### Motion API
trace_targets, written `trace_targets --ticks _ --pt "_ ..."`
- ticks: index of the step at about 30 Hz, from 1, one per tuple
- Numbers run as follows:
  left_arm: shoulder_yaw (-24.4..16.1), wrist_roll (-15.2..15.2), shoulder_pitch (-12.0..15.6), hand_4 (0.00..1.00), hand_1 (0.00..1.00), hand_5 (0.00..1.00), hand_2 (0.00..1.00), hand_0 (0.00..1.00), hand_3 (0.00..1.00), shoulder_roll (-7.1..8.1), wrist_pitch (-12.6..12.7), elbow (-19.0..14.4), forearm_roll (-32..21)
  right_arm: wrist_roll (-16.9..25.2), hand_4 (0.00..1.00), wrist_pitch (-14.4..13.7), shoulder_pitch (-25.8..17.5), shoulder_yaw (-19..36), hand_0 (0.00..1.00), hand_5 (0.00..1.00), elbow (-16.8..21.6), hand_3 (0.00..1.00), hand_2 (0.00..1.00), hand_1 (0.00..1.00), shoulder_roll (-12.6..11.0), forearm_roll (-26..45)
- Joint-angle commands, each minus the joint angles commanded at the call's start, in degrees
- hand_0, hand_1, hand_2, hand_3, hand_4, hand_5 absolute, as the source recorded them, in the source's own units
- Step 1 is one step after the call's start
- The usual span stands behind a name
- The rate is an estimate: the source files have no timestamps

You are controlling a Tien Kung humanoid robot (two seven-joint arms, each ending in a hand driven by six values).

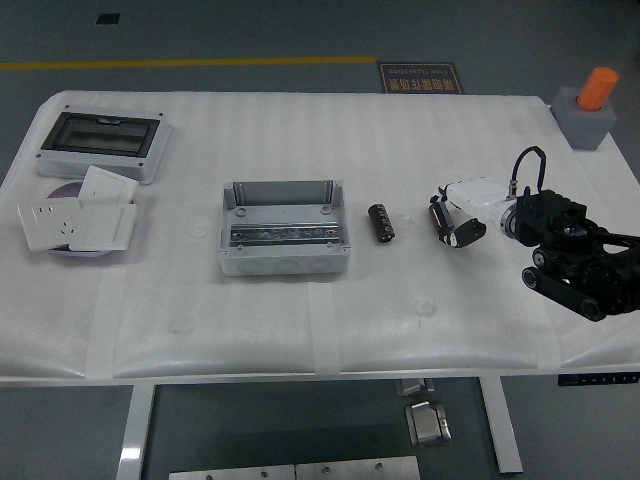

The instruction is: Pick up the battery,place it into the box

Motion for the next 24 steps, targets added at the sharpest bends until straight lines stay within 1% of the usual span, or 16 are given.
trace_targets --ticks 1,7,9,13,14,19,20,24 --pt "0.00 0.00 0.01 0.461 0.653 0.185 0.492 0.633 0.550 0.00 0.00 0.00 0.01 0.04 0.681 -0.13 0.00 0.01 0.755 0.274 0.04 0.743 0.734 0.669 0.01 0.01" --pt "0.14 -0.07 -0.10 0.461 0.653 0.185 0.492 0.633 0.550 -0.02 0.04 0.00 -0.13 0.40 0.681 -1.32 -0.12 -0.05 0.755 0.274 -0.03 0.743 0.734 0.669 0.16 0.17" --pt "0.21 -0.12 -0.17 0.463 0.656 0.192 0.493 0.631 0.551 -0.05 0.06 0.00 -0.22 0.49 0.673 -1.76 -0.20 -0.16 0.745 0.275 -0.17 0.729 0.717 0.659 0.24 0.13" --pt "0.30 -0.18 -0.22 0.463 0.656 0.192 0.493 0.631 0.551 -0.07 0.06 0.00 -0.36 0.46 0.673 -1.91 -0.35 -0.38 0.745 0.275 -0.41 0.729 0.717 0.659 0.37 -0.02" --pt "0.27 -0.17 -0.22 0.460 0.653 0.193 0.493 0.631 0.552 -0.06 0.05 0.00 -0.36 0.46 0.579 -1.84 -0.39 -0.48 0.729 0.236 -0.52 0.685 0.662 0.647 0.41 -0.07" --pt "-0.13 -0.11 -0.20 0.460 0.653 0.193 0.493 0.631 0.552 -0.01 0.02 0.00 0.01 0.61 0.579 -1.51 -0.64 -0.97 0.729 0.236 -0.91 0.685 0.662 0.647 0.59 0.14" --pt "-0.20 -0.10 -0.19 0.463 0.655 0.200 0.494 0.631 0.553 -0.02 0.02 0.00 0.07 0.66 0.479 -1.57 -0.69 -1.05 0.716 0.176 -0.94 0.671 0.628 0.625 0.62 0.20" --pt "-0.34 -0.09 -0.17 0.463 0.655 0.200 0.494 0.631 0.553 -0.06 0.01 0.00 0.13 0.78 0.479 -1.95 -0.63 -0.69 0.716 0.176 -0.38 0.671 0.628 0.625 0.49 0.18"
